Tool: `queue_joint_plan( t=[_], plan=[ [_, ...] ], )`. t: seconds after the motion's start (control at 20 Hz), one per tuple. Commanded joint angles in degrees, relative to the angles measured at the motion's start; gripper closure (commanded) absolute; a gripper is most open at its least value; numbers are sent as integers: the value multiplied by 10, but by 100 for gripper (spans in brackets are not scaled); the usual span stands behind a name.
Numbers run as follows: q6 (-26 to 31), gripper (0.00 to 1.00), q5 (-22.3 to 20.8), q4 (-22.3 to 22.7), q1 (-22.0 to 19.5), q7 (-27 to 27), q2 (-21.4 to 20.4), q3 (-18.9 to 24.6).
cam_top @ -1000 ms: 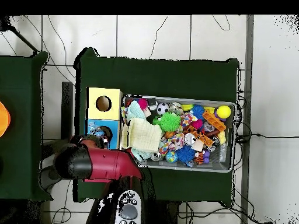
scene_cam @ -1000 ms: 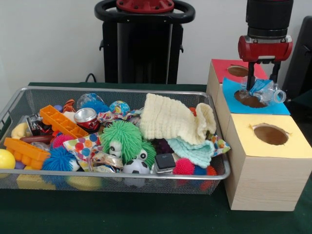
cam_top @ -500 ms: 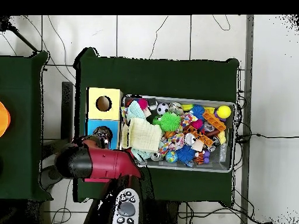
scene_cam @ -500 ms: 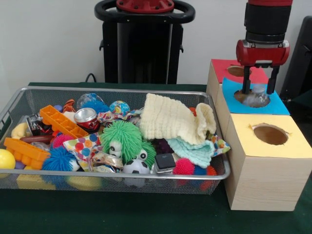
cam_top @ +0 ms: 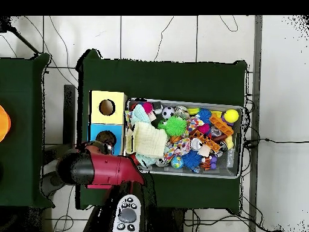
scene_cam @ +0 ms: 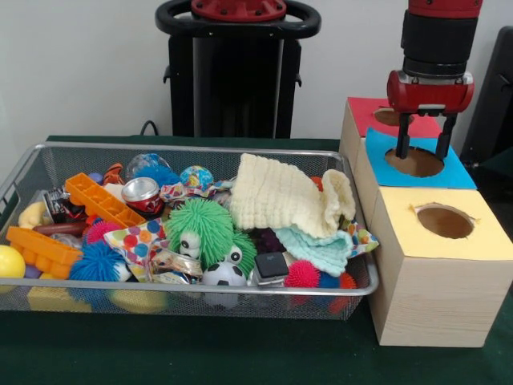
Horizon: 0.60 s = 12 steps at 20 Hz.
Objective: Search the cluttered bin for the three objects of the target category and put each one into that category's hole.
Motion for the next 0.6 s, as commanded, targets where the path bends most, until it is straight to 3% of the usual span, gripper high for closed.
queue_joint_plan(
  t=[0.05, 0.6],
  plan=[
    [24, 0, 36, -18, 6, 151, 28, -2],
    [97, 0, 43, -21, 18, 152, -29, -33]
  ],
)
